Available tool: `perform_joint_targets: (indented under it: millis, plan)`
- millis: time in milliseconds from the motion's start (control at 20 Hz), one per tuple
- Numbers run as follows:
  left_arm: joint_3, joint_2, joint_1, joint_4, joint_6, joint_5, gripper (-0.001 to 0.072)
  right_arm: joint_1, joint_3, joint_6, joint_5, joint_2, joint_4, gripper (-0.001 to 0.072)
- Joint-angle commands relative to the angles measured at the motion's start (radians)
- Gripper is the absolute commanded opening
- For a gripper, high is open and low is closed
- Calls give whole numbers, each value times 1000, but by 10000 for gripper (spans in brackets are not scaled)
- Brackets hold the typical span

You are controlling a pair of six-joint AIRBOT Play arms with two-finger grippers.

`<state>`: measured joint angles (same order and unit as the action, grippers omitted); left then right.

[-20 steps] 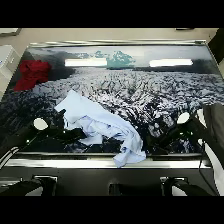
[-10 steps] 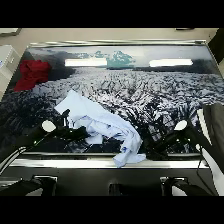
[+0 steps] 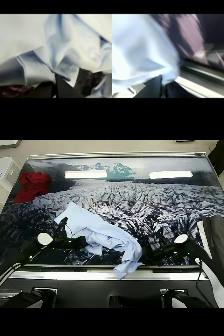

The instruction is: Fold the clothes and pants, and hang the long-sleeved shirts on hangers.

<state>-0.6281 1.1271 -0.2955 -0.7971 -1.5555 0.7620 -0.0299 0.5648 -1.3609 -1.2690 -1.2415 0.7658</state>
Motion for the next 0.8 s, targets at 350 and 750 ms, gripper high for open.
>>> perform_joint_targets:
  millis: [350,750]
  plan:
    - [-846,-402,343,-185,43,-28,26,-171,1201,-34,14,248,333,41]
    - [-1261,-424,203,-156,187,-203,25,-171,1500,-29,128,425,307,41]
